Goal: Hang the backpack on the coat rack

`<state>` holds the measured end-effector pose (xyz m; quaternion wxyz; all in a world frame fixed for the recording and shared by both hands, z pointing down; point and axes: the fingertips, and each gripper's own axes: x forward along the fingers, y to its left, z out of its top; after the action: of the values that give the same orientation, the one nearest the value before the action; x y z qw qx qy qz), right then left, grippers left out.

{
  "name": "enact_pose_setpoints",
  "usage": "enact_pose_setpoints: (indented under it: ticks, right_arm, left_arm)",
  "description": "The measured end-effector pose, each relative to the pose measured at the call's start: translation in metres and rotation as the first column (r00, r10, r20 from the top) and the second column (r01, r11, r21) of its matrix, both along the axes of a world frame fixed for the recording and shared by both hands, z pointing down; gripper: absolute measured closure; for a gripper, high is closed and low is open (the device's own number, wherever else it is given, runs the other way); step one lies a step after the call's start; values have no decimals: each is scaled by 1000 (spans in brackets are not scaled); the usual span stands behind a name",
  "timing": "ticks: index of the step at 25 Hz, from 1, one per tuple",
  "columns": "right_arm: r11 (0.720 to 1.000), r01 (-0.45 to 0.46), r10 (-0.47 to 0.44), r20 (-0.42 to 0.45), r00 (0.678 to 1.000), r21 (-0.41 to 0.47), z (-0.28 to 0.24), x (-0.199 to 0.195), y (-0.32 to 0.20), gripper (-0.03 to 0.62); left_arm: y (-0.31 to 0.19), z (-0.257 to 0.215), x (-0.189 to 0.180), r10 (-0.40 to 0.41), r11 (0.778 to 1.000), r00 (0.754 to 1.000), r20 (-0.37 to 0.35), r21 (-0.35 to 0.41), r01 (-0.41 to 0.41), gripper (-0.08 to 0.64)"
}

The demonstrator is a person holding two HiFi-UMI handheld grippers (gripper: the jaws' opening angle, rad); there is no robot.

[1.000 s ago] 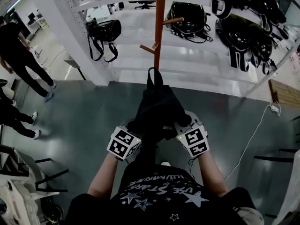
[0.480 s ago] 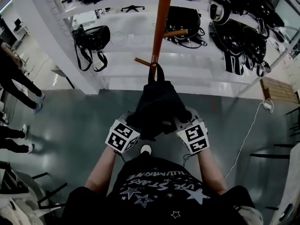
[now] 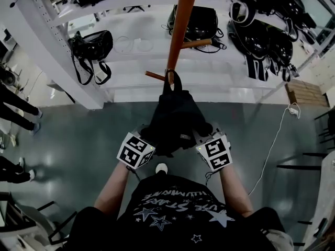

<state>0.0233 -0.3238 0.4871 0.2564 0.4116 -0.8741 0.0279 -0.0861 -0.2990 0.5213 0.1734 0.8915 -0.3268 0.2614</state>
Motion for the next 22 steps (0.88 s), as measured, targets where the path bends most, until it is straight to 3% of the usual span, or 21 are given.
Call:
enact_pose_setpoints:
  ticks: [22]
  right_arm:
    - [998, -52, 51, -26, 998, -43, 18, -1, -14, 540]
  left_arm:
    - [-20, 21, -3, 52, 998, 999, -5, -46, -53, 462]
